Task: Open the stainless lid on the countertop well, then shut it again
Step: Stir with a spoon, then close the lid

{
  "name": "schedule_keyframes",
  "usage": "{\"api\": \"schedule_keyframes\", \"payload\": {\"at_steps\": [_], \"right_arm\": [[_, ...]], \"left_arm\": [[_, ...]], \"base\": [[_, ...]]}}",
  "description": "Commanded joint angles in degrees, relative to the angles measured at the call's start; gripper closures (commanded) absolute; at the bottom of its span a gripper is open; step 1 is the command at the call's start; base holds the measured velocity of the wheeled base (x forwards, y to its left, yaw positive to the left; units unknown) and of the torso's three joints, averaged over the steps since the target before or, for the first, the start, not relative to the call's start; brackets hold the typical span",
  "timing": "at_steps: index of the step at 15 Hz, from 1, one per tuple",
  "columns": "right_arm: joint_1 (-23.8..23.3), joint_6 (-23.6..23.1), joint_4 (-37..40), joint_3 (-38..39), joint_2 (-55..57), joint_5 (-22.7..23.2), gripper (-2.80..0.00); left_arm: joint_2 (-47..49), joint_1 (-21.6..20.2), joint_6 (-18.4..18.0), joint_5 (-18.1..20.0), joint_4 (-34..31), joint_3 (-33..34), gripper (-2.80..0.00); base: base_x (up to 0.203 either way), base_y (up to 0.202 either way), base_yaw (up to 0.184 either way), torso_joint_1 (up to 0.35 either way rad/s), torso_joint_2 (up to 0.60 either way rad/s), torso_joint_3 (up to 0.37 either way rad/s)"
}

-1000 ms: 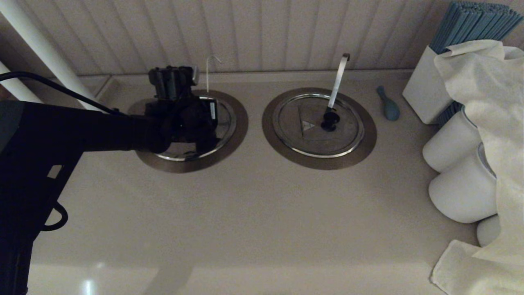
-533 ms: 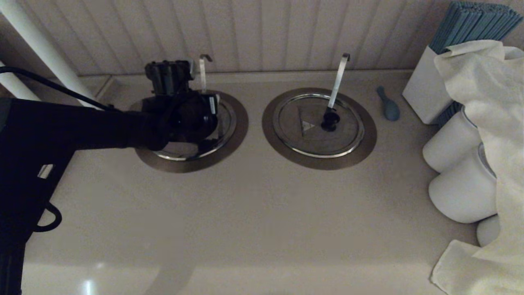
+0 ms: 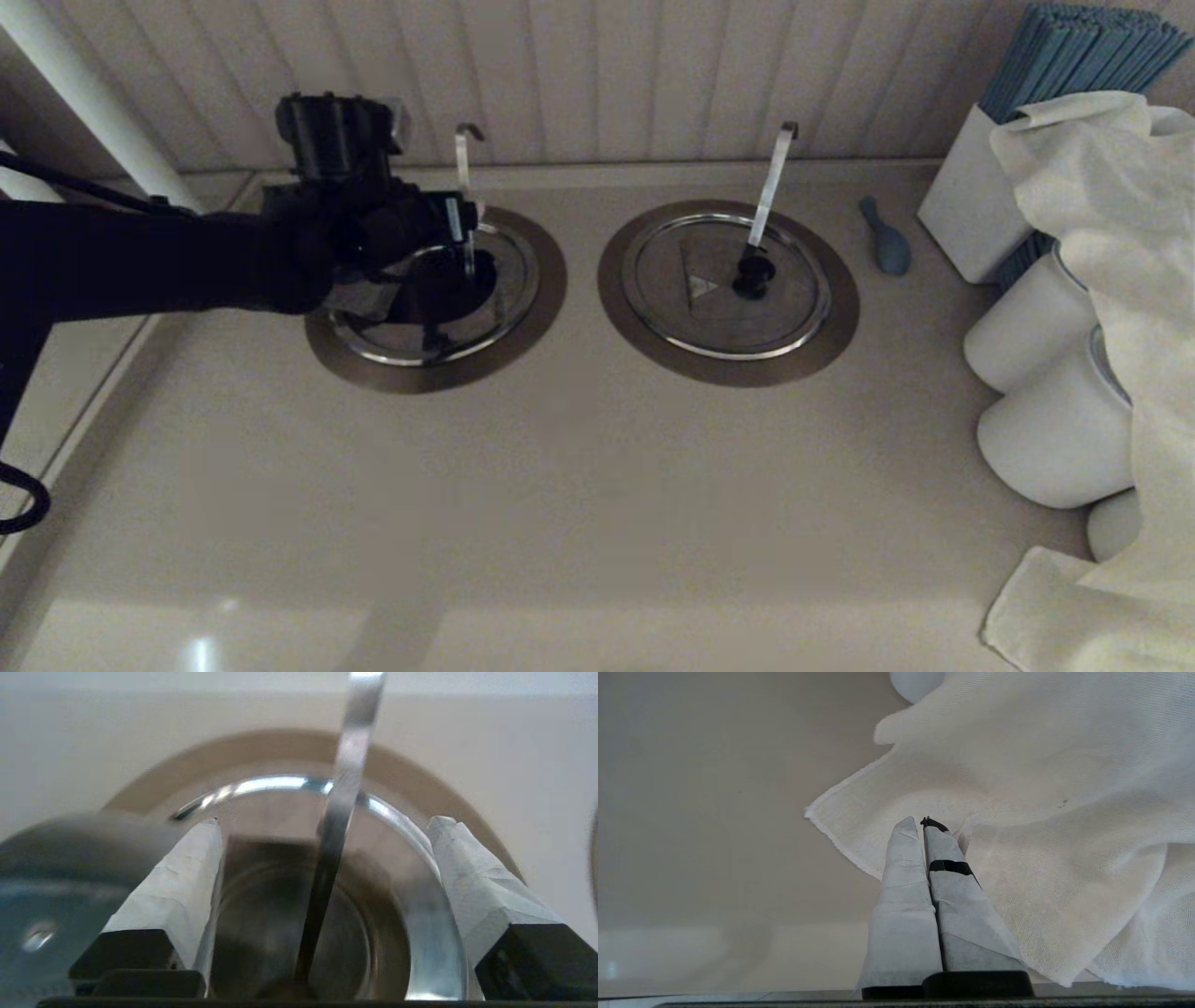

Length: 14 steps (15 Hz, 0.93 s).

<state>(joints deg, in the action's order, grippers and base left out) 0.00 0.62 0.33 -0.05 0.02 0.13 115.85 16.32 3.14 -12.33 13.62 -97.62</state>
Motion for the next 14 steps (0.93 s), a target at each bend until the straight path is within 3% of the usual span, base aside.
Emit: {"api": "schedule_keyframes", "payload": {"at_steps": [1, 4, 7, 9, 10, 12, 14], "right_arm": [[0.0, 0.0, 0.02, 0.01, 0.04, -0.02, 0.0], [0.0, 0.0, 0.02, -0.04, -0.02, -0.03, 0.0], [0.0, 0.0, 0.02, 0.03, -0.02, 0.04, 0.0], [0.0, 0.0, 0.02, -0.04, -0.02, 0.04, 0.0], [0.0, 0.0, 0.02, 0.05, -0.02, 0.04, 0.0], [0.0, 0.0, 0.02, 0.05, -0.02, 0.03, 0.0], [0.0, 0.0, 0.02, 0.04, -0.02, 0.04, 0.0]], "left_arm": [[-3.73, -1.73, 2.14, 1.93, -2.32, -0.18, -2.8], [-7.54, -4.7, 4.46, 6.71, -7.77, 0.02, -2.8], [-10.67, -8.39, 10.91, 18.18, -10.65, 1.65, -2.8], [-11.52, -12.77, 11.76, 21.86, -13.29, 2.22, -2.8], [-11.77, -14.46, 10.78, 22.27, -16.22, 1.93, -2.8], [-12.21, -18.07, 4.37, 22.73, -18.88, 3.49, -2.8], [-13.9, -19.2, 2.87, 22.79, -18.96, 5.7, -2.8]], "base": [[0.0, 0.0, 0.0, 0.0, 0.0, 0.0], [0.0, 0.0, 0.0, 0.0, 0.0, 0.0], [0.0, 0.0, 0.0, 0.0, 0.0, 0.0], [0.0, 0.0, 0.0, 0.0, 0.0, 0.0], [0.0, 0.0, 0.0, 0.0, 0.0, 0.0], [0.0, 0.0, 0.0, 0.0, 0.0, 0.0], [0.0, 0.0, 0.0, 0.0, 0.0, 0.0]]}}
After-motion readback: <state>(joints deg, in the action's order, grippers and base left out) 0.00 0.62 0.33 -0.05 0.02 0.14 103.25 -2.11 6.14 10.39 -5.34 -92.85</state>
